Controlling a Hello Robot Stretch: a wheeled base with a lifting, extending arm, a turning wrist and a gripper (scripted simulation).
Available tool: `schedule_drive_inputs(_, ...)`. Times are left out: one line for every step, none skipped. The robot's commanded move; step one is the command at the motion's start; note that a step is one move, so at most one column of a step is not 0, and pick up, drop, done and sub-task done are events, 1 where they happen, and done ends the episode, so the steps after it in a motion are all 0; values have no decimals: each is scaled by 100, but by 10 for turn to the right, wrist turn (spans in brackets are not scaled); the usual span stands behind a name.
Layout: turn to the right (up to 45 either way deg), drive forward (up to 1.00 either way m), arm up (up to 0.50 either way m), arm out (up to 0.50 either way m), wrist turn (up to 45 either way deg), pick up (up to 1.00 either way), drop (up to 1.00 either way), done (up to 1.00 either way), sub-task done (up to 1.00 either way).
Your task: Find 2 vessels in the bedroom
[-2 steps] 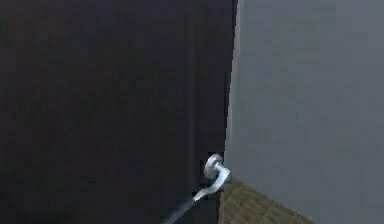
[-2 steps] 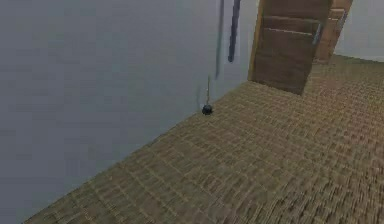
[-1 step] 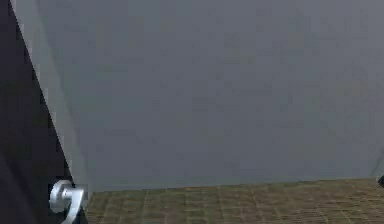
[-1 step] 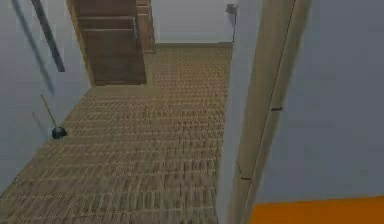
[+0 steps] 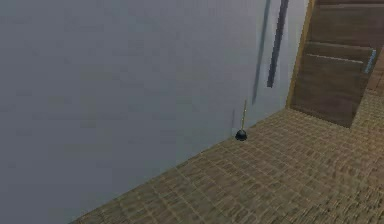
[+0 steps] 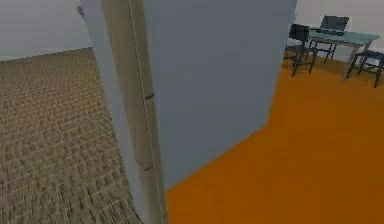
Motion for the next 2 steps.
schedule_drive_inputs(0, 45, 0, 0, 0, 0, 0, 0, 0)
schedule_drive_inputs(450, 0, 0, 0, 0, 0, 0, 0, 0)
